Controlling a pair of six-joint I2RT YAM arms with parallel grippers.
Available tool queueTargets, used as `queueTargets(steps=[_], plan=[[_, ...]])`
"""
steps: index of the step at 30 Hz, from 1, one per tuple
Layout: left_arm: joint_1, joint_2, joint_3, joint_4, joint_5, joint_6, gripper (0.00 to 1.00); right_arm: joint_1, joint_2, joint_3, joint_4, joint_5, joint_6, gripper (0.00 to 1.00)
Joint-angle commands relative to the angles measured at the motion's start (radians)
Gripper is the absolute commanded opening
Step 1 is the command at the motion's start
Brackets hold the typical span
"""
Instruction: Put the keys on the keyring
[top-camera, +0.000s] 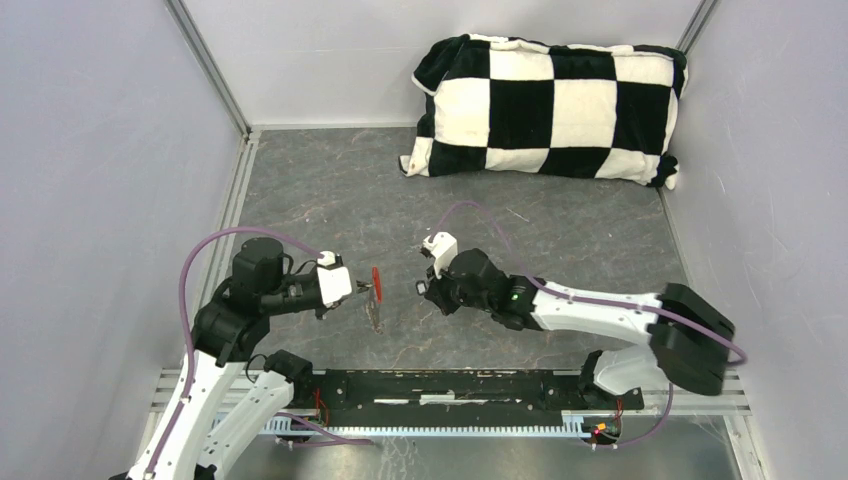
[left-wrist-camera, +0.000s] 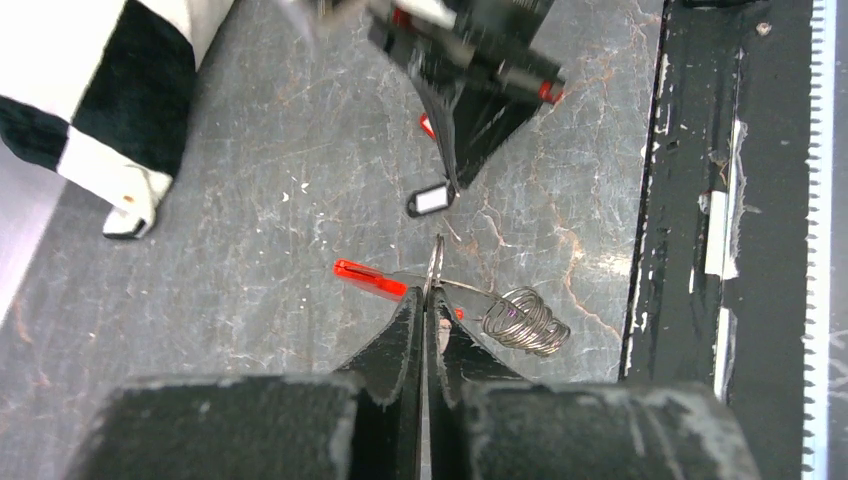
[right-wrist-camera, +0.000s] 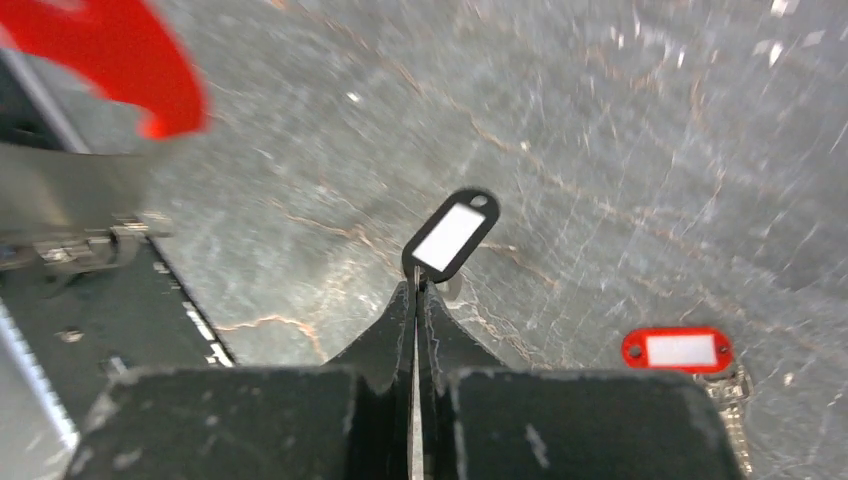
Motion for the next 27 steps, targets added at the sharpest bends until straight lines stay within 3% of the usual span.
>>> queueTargets(steps=[1,8,15,27], plan=[[-0.001,-0.002,-0.019,0.076,-0.015,-0.113,0.02,0.019,-0.166,-0.012,0.054,-0.083,-0.091,0.0],[-0.001,0.009,-0.026,0.105,-0.042,-0.21,0.02,0.042,-0.309,0.031,0.094,-0.241,-0.108,0.0],[-0.001,0.039,-0.015,0.105,-0.078,-0.269,0.02,0.117,-0.243,0.215,-0.038,-0.145,-0.228,0.0],[0.0,0.086,0.019,0.082,-0.119,-0.296,0.02,0.205,-0.113,0.371,-0.062,0.035,-0.28,0.0]])
